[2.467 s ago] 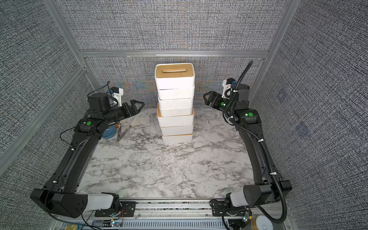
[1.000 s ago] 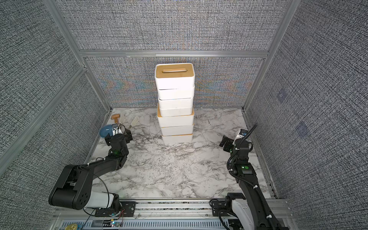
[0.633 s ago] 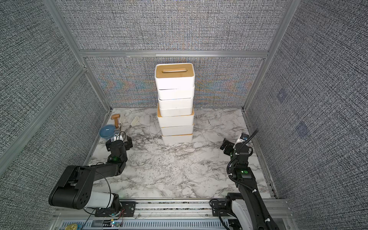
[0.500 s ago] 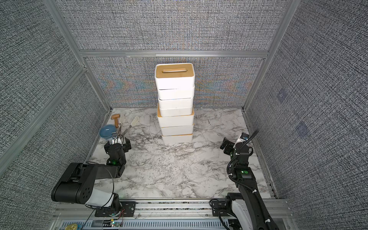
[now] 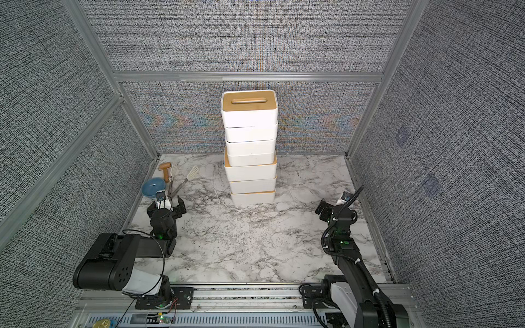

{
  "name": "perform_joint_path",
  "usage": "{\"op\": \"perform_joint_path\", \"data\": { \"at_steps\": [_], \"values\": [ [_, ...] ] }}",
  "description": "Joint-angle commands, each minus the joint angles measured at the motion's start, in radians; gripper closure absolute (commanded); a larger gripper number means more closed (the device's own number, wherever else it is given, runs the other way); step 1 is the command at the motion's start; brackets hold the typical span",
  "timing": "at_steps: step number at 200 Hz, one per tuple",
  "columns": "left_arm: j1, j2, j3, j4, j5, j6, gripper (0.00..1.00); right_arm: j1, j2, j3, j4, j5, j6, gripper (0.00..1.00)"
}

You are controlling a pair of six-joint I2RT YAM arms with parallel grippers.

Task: Stack the tissue boxes
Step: Reset both arms

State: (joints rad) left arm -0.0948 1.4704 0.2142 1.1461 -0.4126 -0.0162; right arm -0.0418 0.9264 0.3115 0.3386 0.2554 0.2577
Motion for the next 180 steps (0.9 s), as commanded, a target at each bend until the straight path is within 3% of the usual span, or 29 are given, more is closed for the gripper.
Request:
{"op": "perform_joint_path", "data": {
  "at_steps": [1,18,30,48,63,84,128,180],
  "values": [
    [0.002,-0.002,-0.001,0.069,0.029,-0.002,0.00,-0.014,0.046,-0.022,0.184,0.047,-0.042,0.01],
    [0.010,0.027,-0.033,0.127,0.120,0.002,0.01,-0.016,0.137,-0.022,0.284,0.039,-0.046,0.01],
    [0.012,0.097,-0.070,0.308,0.138,0.045,0.01,-0.015,0.201,-0.013,0.341,0.036,-0.056,0.00],
    [0.012,0.047,-0.039,0.162,0.138,0.012,0.01,-0.015,0.279,-0.019,0.452,0.033,-0.090,0.01],
    [0.014,0.068,-0.047,0.215,0.144,0.025,0.00,-0.017,0.342,-0.023,0.536,0.016,-0.121,0.01],
    [0.016,0.069,-0.052,0.224,0.146,0.027,0.01,-0.018,0.402,0.020,0.473,-0.017,-0.131,0.01],
    [0.015,0.071,-0.055,0.230,0.146,0.029,0.01,0.003,0.638,-0.126,0.976,-0.131,-0.208,0.01],
    [0.017,0.071,-0.052,0.229,0.146,0.028,0.01,0.004,0.607,0.040,0.609,-0.180,-0.224,0.01]
  ]
}}
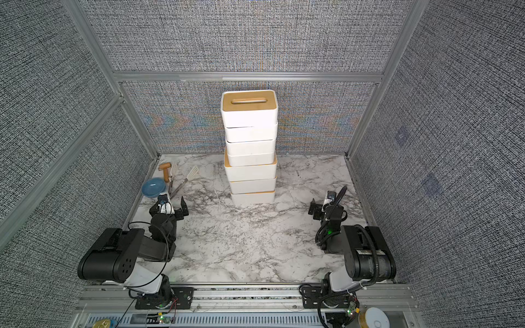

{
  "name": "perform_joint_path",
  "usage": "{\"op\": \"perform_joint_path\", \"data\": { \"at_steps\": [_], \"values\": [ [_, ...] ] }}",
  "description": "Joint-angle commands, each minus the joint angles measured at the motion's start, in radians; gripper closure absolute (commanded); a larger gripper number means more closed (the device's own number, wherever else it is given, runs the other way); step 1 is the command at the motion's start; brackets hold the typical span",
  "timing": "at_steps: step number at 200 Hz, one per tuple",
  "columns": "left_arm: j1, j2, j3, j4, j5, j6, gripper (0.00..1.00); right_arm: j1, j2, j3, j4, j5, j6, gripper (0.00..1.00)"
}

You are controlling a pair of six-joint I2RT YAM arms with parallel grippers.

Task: Stack the tissue boxes
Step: Reset both arms

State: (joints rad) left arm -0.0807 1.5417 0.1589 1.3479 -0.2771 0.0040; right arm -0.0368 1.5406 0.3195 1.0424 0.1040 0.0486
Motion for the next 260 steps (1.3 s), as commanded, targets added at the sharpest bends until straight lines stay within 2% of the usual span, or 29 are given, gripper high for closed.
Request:
{"op": "perform_joint_path", "data": {
  "at_steps": [1,13,50,82,260],
  "values": [
    [0.002,0.001,0.004,0.027,0.011,0.008,0.01,-0.001,-0.005,0.033,-0.095,-0.029,-0.014,0.01],
    [0.002,0.001,0.003,0.027,0.011,0.009,0.00,-0.008,0.015,0.020,-0.032,-0.041,-0.006,0.01],
    [0.002,0.000,0.005,0.027,0.012,0.008,0.01,-0.009,0.007,0.008,-0.024,-0.046,-0.016,0.01],
    [0.002,-0.002,0.001,0.030,0.011,0.009,0.00,0.018,0.004,-0.005,-0.001,0.000,-0.034,0.01],
    [0.002,0.001,0.007,0.021,0.014,0.009,0.01,0.015,0.004,0.000,-0.008,-0.008,-0.032,0.01]
  ]
}}
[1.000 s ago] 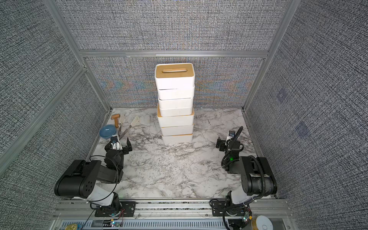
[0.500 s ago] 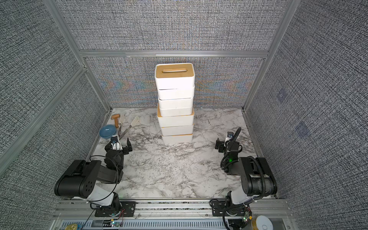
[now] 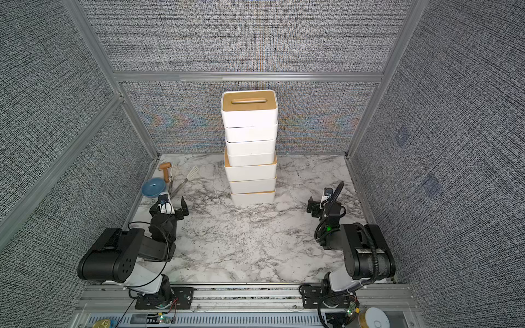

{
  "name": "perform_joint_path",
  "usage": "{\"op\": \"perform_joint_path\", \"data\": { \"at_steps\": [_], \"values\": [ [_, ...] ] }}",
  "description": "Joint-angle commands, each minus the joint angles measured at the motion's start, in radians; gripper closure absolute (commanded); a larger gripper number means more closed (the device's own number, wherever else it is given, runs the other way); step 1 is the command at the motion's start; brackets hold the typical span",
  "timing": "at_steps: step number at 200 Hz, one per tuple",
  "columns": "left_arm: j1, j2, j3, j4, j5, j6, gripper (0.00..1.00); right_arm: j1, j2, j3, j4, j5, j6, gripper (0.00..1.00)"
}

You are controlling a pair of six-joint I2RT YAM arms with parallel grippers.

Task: Stack the tissue boxes
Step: Reset both arms

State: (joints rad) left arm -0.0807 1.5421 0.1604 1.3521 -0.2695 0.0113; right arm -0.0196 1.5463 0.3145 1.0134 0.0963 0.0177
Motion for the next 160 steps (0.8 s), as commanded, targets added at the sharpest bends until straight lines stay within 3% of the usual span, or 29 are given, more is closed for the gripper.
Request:
{"op": "perform_joint_path", "data": {
  "at_steps": [1,160],
  "values": [
    [0.001,0.000,0.005,0.017,0.006,0.002,0.01,-0.002,-0.002,0.005,0.022,-0.002,0.000,0.01],
    [0.007,0.001,0.013,0.005,0.012,0.000,0.00,-0.038,-0.002,0.004,0.020,-0.108,0.004,0.01]
  ]
}}
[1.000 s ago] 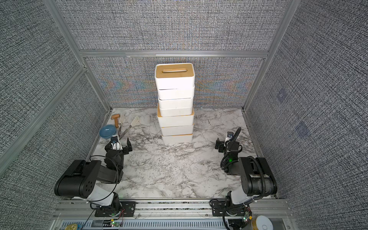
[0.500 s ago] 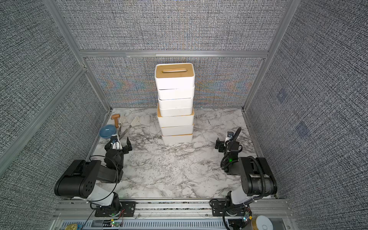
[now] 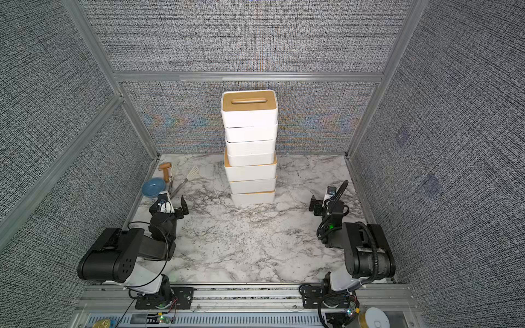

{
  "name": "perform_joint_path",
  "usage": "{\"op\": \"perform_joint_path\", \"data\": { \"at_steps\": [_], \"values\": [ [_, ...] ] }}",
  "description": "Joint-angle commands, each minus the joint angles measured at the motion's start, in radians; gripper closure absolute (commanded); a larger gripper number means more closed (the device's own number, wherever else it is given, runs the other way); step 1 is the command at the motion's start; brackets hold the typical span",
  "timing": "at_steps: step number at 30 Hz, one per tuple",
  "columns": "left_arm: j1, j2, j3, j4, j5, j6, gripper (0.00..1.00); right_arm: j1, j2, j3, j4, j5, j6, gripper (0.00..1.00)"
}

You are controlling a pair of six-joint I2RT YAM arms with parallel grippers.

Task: Stack the tissue boxes
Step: Reset both arms

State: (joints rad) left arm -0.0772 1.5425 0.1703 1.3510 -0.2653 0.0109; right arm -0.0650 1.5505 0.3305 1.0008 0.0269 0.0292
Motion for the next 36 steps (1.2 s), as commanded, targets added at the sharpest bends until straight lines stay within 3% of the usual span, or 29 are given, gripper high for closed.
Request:
{"op": "perform_joint_path", "data": {
  "at_steps": [1,8,11,13,14,15,16,19,23,26,36],
  "values": [
    [0.004,0.001,0.003,0.006,0.008,0.000,0.00,0.006,-0.007,-0.010,0.032,-0.040,-0.007,0.01],
    [0.003,0.003,0.008,-0.004,0.008,-0.002,0.00,-0.021,-0.019,-0.040,0.065,-0.080,0.012,0.01],
    [0.005,0.005,0.010,-0.006,0.009,-0.001,0.01,-0.027,-0.038,-0.273,0.440,0.122,0.094,0.01],
    [0.004,0.005,0.014,-0.015,0.010,-0.003,0.01,-0.023,0.070,-0.225,0.531,0.066,0.083,0.01],
    [0.004,0.005,0.015,-0.015,0.011,-0.003,0.00,-0.023,0.012,-0.143,0.355,-0.018,0.050,0.01],
    [0.006,0.005,0.014,-0.013,0.012,-0.003,0.00,-0.018,-0.073,-0.020,-0.048,-0.057,0.004,0.01],
    [0.007,0.005,0.013,-0.012,0.012,-0.003,0.01,-0.012,-0.047,0.028,-0.101,-0.080,-0.009,0.01],
    [0.007,0.004,0.014,-0.013,0.013,-0.004,0.01,-0.012,-0.007,-0.083,0.162,-0.078,-0.001,0.01],
    [0.007,-0.002,-0.002,0.009,0.017,-0.002,0.00,-0.010,-0.025,0.012,-0.043,-0.066,-0.005,0.01],
    [0.007,-0.004,-0.006,0.016,0.015,0.002,0.00,-0.010,-0.001,-0.009,0.040,-0.069,0.001,0.01],
    [0.001,-0.002,-0.010,0.029,0.019,0.009,0.01,-0.010,-0.006,-0.008,0.021,-0.067,-0.003,0.01]
  ]
}}
